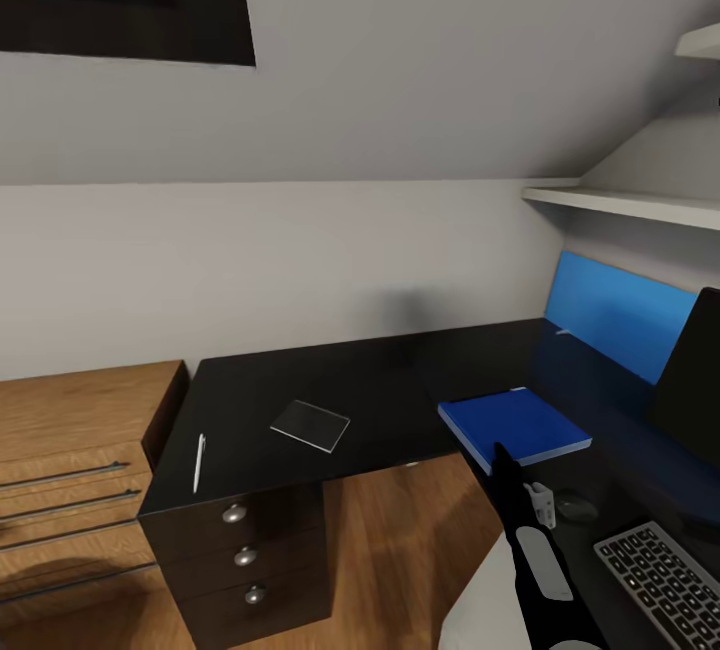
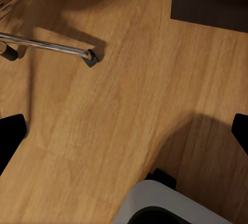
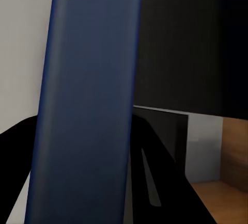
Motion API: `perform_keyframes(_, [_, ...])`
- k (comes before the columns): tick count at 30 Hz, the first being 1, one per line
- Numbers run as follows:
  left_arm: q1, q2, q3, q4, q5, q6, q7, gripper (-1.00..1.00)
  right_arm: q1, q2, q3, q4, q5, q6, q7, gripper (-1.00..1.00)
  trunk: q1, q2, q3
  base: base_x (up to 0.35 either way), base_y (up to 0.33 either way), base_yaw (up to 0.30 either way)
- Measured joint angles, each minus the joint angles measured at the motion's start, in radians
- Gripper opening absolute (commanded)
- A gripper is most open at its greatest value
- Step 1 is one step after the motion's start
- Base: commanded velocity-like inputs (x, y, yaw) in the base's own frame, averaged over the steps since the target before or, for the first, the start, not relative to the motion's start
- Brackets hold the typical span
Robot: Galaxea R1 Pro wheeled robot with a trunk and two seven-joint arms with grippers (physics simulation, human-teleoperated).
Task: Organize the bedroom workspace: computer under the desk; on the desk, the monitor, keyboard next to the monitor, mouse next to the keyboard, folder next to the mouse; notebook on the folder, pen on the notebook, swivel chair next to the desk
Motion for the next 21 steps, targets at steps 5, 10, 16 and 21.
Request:
perform_keyframes(5, [0.000,0.001,-0.001,0.000,0.000,0.000,-0.001,1.00,0.000,0.000,0.000,0.000,0.000,0.000,0.000,-1.00,0.000,0.000,0.000,0.000,0.000,-0.130])
perform_keyframes(10, [0.000,0.001,-0.001,0.001,0.000,0.000,-0.001,1.00,0.000,0.000,0.000,0.000,-0.001,0.001,0.000,-1.00,0.000,0.000,0.000,0.000,0.000,-0.074])
perform_keyframes(16, [0.000,0.001,-0.001,0.000,0.000,0.000,-0.001,1.00,0.000,0.000,0.000,0.000,-0.001,0.001,0.000,-1.00,0.000,0.000,0.000,0.000,0.000,-0.012])
perform_keyframes(21, [0.000,0.001,-0.001,0.000,0.000,0.000,-0.001,1.00,0.000,0.000,0.000,0.000,0.000,0.001,0.000,-1.00,0.000,0.000,0.000,0.000,0.000,-0.009])
